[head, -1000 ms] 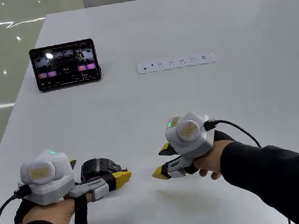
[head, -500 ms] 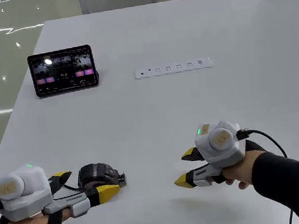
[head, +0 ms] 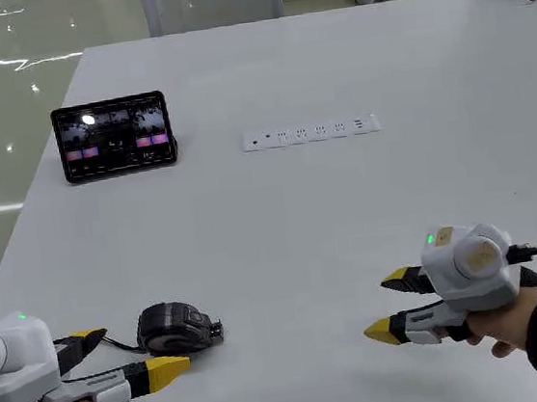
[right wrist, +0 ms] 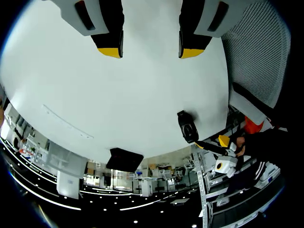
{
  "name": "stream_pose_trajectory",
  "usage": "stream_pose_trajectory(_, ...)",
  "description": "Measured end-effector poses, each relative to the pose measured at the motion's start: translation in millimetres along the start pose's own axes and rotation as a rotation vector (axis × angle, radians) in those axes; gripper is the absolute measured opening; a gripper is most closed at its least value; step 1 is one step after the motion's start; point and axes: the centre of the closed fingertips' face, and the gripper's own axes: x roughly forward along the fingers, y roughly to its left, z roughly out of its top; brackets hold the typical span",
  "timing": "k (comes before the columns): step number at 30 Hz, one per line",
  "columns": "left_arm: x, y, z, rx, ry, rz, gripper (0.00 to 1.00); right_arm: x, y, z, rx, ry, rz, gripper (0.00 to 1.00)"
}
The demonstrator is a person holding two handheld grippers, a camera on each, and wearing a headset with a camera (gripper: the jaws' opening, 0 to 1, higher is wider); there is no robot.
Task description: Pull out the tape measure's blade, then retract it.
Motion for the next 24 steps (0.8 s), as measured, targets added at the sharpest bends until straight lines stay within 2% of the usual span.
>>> stream_pose_trajectory(1, -1.6, 1.5, -0.7, -0.009, 0.004, 0.006, 0.99, -2.7, -1.0, -3.0, 0.008, 0.0, -0.003, 0.44)
stream_pose_trajectory(6, -13.0, 2.5, 7.3, 0.013, -0.029, 0.004, 0.99, -19.8, -9.9, -15.1, 0.06, -0.013, -0.041, 0.48)
stream_pose_trajectory(8, -16.2, 5.4, 11.4, 0.049, -0.043, 0.012, 0.99, -27.1, -14.6, -18.3, 0.08, -0.026, -0.056, 0.48)
stream_pose_trajectory(9, -18.2, 9.5, 10.7, 0.074, -0.032, 0.03, 0.99, -31.2, -17.1, -20.1, 0.086, -0.03, -0.064, 0.49)
stream_pose_trajectory(11, -19.5, 7.2, 7.8, 0.063, -0.01, 0.008, 0.99, -36.6, -21.5, -24.9, 0.092, -0.027, -0.079, 0.49)
stream_pose_trajectory(13, -21.6, 6.6, 7.2, 0.095, -0.009, 0.008, 0.99, -42.9, -28.6, -32.7, 0.094, -0.02, -0.1, 0.49)
stream_pose_trajectory(14, -22.6, 4.2, 4.1, 0.099, 0.008, -0.006, 0.99, -46.9, -31.4, -36.9, 0.105, -0.02, -0.106, 0.5)
stream_pose_trajectory(17, -25.9, 4.0, 5.6, 0.145, -0.008, -0.002, 0.99, -55.1, -36.5, -46.9, 0.131, -0.018, -0.119, 0.51)
stream_pose_trajectory(19, -27.8, 5.3, 7.0, 0.121, -0.018, -0.002, 0.99, -60.0, -37.8, -52.0, 0.146, -0.02, -0.127, 0.53)
stream_pose_trajectory(22, -31.0, 13.1, 12.9, 0.141, -0.061, 0.045, 0.99, -64.2, -38.7, -59.1, 0.164, -0.014, -0.138, 0.54)
stream_pose_trajectory(24, -31.6, 12.2, 10.0, 0.118, -0.053, 0.034, 0.99, -66.9, -38.2, -61.7, 0.169, -0.014, -0.14, 0.55)
